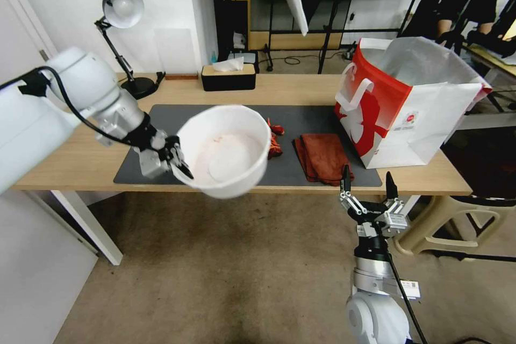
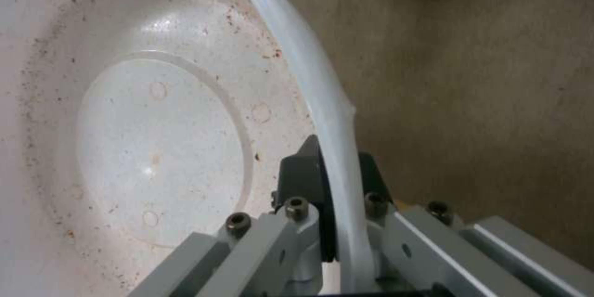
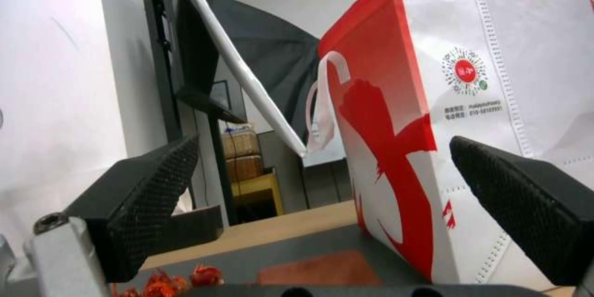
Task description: Sweep shrimp from table into container with towel, then put container into takeout bag.
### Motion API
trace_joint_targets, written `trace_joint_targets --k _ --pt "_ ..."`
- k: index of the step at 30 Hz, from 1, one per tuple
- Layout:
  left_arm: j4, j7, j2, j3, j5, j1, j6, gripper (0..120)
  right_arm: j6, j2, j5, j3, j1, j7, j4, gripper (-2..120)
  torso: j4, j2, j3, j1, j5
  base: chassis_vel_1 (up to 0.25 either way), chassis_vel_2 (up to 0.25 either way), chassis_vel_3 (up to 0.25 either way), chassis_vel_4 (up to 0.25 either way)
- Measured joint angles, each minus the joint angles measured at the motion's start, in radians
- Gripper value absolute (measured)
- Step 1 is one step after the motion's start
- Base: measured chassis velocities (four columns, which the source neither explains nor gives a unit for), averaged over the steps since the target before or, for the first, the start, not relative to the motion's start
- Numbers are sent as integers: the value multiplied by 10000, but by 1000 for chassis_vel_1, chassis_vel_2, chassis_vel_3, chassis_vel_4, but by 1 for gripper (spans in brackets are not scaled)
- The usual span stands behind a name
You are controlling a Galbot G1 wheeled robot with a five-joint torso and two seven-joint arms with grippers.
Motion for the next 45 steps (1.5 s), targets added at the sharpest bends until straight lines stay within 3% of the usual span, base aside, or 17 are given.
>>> trace_joint_targets --k 3,6,7,9,10,11,13,14,17,19,21,26,33,45 --pt "-429 0 124 -208 80 332 5 0 1 27 -50 3 8 10 -24 100 1 0 -1 0 0 0 0 0 0" --pt "-868 0 314 -883 319 1139 17 0 1 59 -116 3 44 30 -71 100 1 1 -1 0 1 0 0 0 0" --pt "-868 0 314 -883 319 1139 17 0 1 59 -116 3 44 30 -71 100 1 1 -1 0 1 0 0 0 0" --pt "-1043 -1 376 -1617 601 1845 -16 0 -3 70 -142 3 67 40 -94 100 0 0 -1 1 -1 0 0 0 0" --pt "-1161 -1 433 -2188 814 2564 -65 0 -6 76 -156 2 93 43 -120 100 1 1 -1 0 2 0 0 0 0" --pt "-1161 -1 433 -2188 814 2564 -65 0 -6 76 -156 2 93 43 -120 100 1 1 -1 0 2 0 0 0 0" --pt "-1335 1 502 -2997 1230 3911 -172 0 -14 89 -184 0 142 47 -177 100 1 1 -1 0 -3 0 0 0 0" --pt "-1335 1 502 -2997 1230 3911 -172 0 -14 89 -184 0 142 47 -177 100 1 1 -1 0 -3 0 0 0 0" --pt "-1518 4 570 -3727 1650 5254 -303 0 -39 116 -223 -36 209 56 -231 100 3 0 0 1 -6 0 0 0 0" --pt "-1583 3 601 -3979 1793 5601 -352 0 -46 130 -249 -63 238 63 -254 100 1 1 -1 1 -1 0 0 0 0" --pt "-1714 4 619 -4183 2048 6033 -435 0 -60 151 -283 -102 287 71 -297 100 2 1 0 1 -3 0 0 0 0" --pt "-1873 5 535 -4433 2497 6464 -589 0 -72 194 -322 -144 343 81 -350 100 1 0 0 2 -1 0 0 0 0" --pt "-1860 9 -35 -4950 3779 7241 -1176 0 -92 194 -336 -150 370 101 -361 100 0 1 0 2 -1 0 0 0 0" --pt "-1995 15 -725 -5227 4821 8186 -1714 0 -124 66 -269 -87 330 142 -235 100 0 0 0 2 -1 0 0 0 0"
